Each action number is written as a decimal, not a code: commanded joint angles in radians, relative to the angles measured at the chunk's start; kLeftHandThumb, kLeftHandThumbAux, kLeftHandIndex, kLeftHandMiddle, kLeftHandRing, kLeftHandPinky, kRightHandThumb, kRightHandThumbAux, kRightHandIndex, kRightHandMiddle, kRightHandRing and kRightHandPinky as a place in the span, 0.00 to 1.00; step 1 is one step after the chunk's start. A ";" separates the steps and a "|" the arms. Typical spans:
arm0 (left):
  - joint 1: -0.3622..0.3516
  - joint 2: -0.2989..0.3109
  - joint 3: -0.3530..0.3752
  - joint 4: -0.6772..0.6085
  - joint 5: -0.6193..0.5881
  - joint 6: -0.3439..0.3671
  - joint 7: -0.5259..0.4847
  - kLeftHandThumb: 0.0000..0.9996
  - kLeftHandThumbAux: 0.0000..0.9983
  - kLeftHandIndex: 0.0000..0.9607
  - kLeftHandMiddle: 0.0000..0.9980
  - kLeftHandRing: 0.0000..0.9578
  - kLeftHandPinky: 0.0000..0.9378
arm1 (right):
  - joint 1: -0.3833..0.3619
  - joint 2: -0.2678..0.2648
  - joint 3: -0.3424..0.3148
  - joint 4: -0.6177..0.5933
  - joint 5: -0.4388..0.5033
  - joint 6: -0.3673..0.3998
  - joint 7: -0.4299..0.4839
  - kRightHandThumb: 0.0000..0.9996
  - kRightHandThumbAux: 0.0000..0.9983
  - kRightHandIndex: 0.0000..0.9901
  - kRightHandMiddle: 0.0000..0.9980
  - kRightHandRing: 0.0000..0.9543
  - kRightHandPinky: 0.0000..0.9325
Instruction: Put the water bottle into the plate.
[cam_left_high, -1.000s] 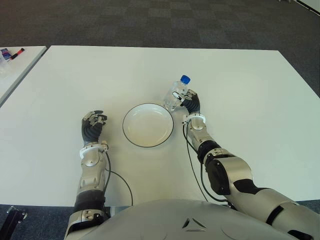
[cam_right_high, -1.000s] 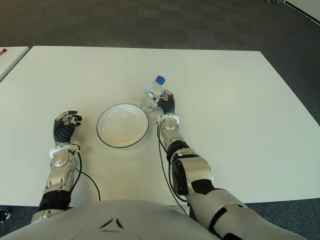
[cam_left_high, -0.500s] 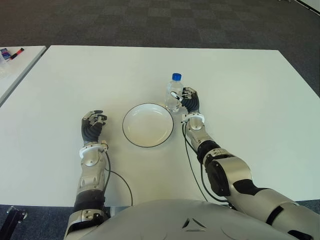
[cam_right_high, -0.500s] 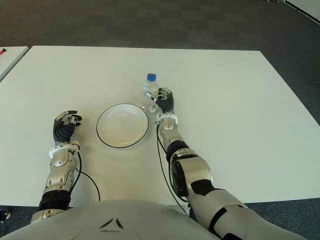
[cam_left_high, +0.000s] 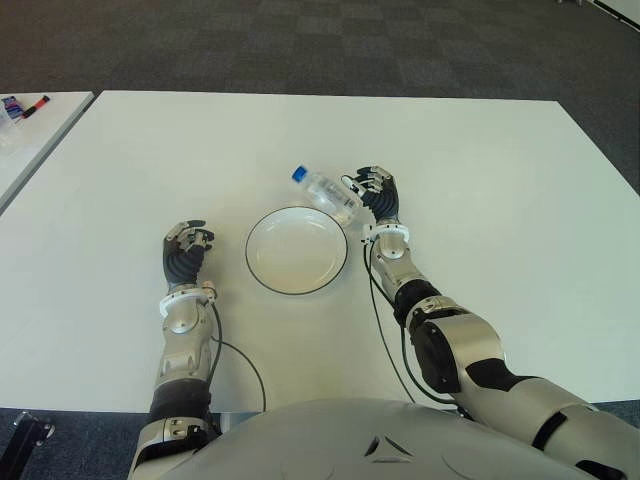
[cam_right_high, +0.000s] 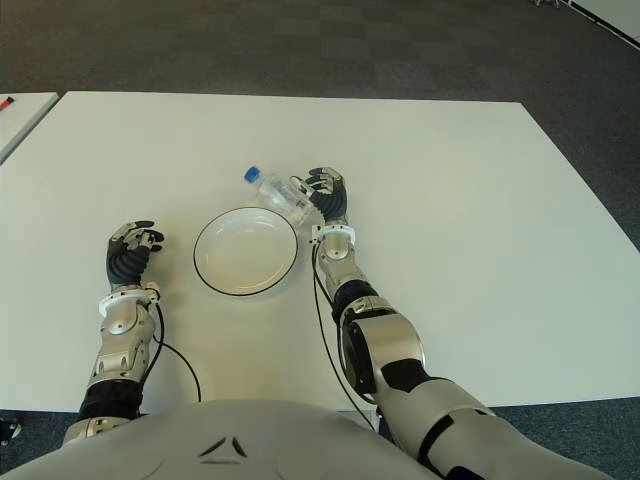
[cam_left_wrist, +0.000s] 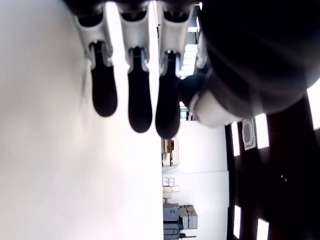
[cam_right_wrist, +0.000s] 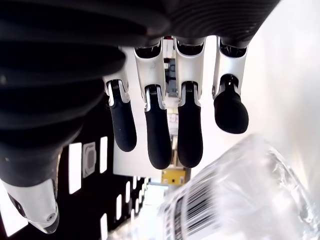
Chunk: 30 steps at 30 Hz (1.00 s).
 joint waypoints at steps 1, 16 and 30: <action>0.016 -0.010 0.001 0.050 -0.002 0.043 0.002 0.68 0.72 0.44 0.55 0.54 0.51 | 0.022 0.036 -0.002 0.012 0.008 -0.004 0.004 0.96 0.66 0.39 0.51 0.54 0.85; 0.016 -0.009 -0.003 0.051 0.009 0.048 0.008 0.68 0.72 0.44 0.53 0.52 0.50 | 0.033 0.042 -0.009 0.018 0.022 -0.010 0.028 0.95 0.66 0.39 0.51 0.55 0.87; 0.022 -0.012 -0.004 0.037 0.022 0.072 0.010 0.68 0.72 0.43 0.51 0.50 0.47 | 0.042 0.043 -0.007 0.019 0.023 -0.025 0.030 0.95 0.66 0.39 0.51 0.55 0.86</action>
